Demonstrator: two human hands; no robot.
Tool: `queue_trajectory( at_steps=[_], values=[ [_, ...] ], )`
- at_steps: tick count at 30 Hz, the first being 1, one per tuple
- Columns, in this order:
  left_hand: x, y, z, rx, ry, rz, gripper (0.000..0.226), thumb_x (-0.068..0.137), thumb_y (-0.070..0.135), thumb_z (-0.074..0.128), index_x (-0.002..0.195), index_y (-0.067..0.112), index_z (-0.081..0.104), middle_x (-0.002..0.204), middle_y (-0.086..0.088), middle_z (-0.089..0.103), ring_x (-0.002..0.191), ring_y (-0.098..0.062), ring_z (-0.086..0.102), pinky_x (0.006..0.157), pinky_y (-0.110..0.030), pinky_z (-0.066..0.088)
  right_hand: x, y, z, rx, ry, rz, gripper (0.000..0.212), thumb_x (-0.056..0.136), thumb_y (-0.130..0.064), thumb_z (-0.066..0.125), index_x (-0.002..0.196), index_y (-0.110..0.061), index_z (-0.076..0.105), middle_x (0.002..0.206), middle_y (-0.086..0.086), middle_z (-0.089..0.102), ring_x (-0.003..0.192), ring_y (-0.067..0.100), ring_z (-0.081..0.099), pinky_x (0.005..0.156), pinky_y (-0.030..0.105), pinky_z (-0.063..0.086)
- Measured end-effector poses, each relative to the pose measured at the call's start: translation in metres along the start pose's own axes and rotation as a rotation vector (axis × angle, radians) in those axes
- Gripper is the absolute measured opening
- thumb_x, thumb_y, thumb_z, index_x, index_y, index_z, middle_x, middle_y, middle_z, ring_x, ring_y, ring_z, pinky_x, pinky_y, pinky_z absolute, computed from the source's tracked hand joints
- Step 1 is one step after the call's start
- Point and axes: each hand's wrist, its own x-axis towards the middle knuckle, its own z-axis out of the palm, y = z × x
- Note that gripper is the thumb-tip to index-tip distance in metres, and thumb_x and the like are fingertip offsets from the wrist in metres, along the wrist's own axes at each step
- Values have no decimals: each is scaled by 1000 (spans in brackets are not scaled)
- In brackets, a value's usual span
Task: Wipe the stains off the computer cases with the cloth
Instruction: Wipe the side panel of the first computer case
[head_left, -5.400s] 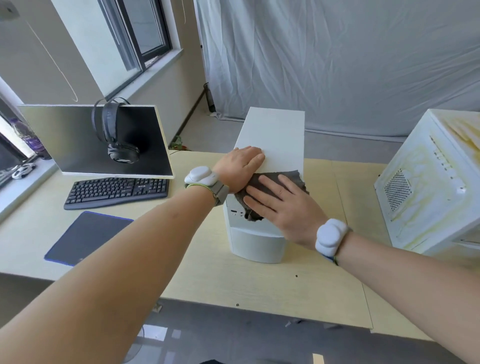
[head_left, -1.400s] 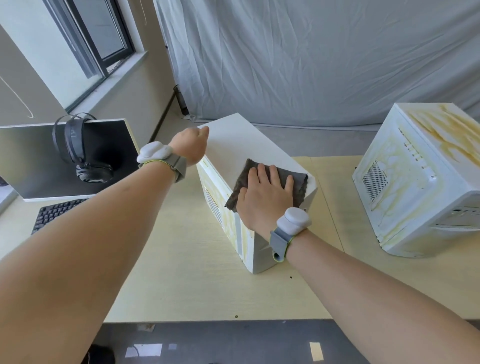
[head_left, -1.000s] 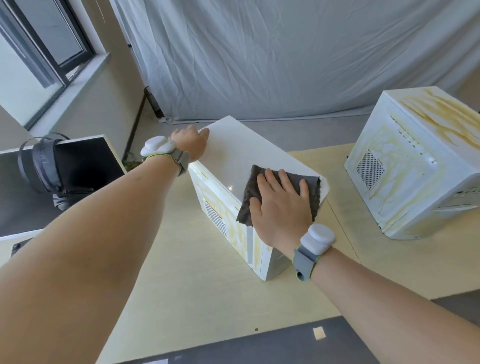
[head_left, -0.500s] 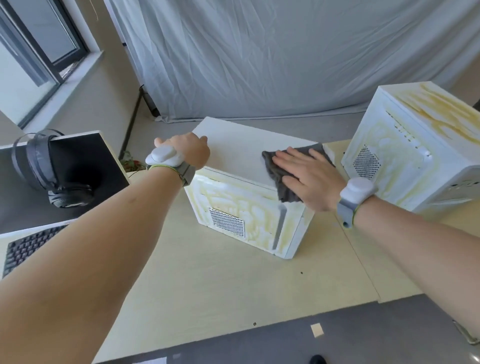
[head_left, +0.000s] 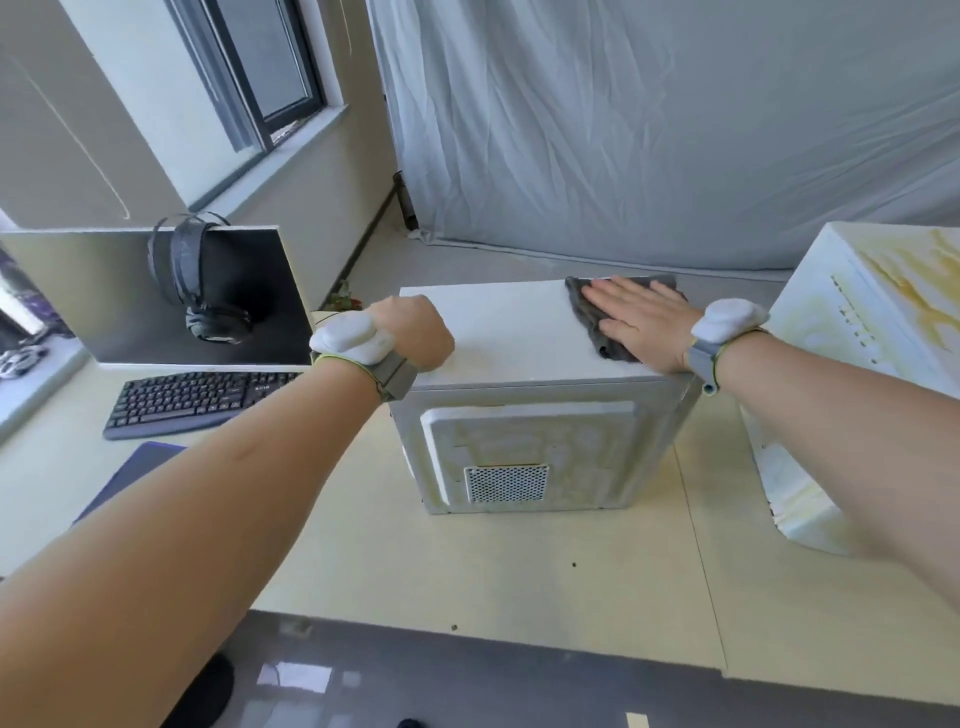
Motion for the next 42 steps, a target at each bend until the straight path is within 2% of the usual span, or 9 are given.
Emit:
queue_trajectory(
  at_steps=[6, 9, 11, 14, 18, 23, 31, 37, 42],
  values=[
    [-8, -28, -7, -120, 91, -121, 15, 90, 22, 48, 78, 15, 51, 91, -7, 63, 79, -28, 61, 81, -36, 52, -2, -41, -2, 96, -26, -62, 57, 108, -34, 21, 162, -25, 5, 169, -9, -4, 156, 15, -5, 124, 48, 2],
    [-1, -44, 21, -145, 246, 66, 24, 96, 19, 50, 114, 15, 64, 138, -10, 51, 112, -34, 60, 96, -37, 47, -8, -67, 3, 249, 67, -183, 50, 110, -29, 29, 160, -24, 27, 168, -7, 17, 155, 15, 10, 124, 41, 9],
    [3, -45, 34, -222, 236, 294, 40, 95, 2, 46, 129, 14, 63, 149, -11, 47, 136, -31, 47, 108, -35, 37, -11, -78, 1, 456, 181, -155, 38, 109, -27, 36, 144, -24, 53, 149, -1, 52, 140, 22, 41, 111, 36, 30],
    [13, -46, 39, -268, 177, 305, 39, 89, -3, 46, 120, 12, 63, 128, -11, 63, 122, -33, 55, 101, -43, 46, -8, -94, -3, 904, 230, -62, 26, 104, -33, 44, 98, -18, 65, 90, 4, 68, 86, 21, 60, 80, 35, 42],
    [20, -56, 42, -446, 185, 298, 44, 88, -2, 45, 113, 19, 74, 119, 2, 69, 116, -26, 59, 103, -33, 46, -4, -135, -4, 1196, 191, -90, 36, 97, -39, 48, 104, -10, 68, 103, 20, 71, 86, 27, 66, 83, 39, 48],
    [15, -59, 52, -762, 196, 357, 42, 89, 14, 49, 122, 12, 74, 142, -5, 60, 140, -19, 46, 114, -17, 26, 2, -184, 5, 820, 238, -216, 19, 100, -33, 54, 111, -32, 70, 90, -23, 67, 91, 0, 60, 88, 30, 43],
    [21, -63, 55, -649, 221, 418, 39, 95, 10, 55, 131, 18, 69, 147, -2, 55, 143, -19, 42, 115, -18, 25, 6, -202, 24, 86, 388, -273, 57, 86, -41, 65, 137, -27, 45, 143, -6, 50, 134, 21, 44, 110, 43, 33],
    [21, -59, 46, -419, 155, 448, 51, 92, 3, 49, 138, 21, 63, 156, 1, 45, 148, -19, 34, 121, -28, 24, -3, -168, 11, 213, 189, -394, 60, 85, -5, 64, 143, -14, 49, 150, 8, 47, 141, 26, 40, 116, 41, 30],
    [14, -54, 42, -392, 167, 412, 54, 88, -6, 41, 135, 11, 62, 156, 0, 46, 147, -19, 34, 116, -27, 26, -20, -123, -5, 576, 124, -76, 51, 98, -4, 55, 146, -21, 53, 145, -2, 55, 137, 15, 47, 105, 13, 28]
  ],
)
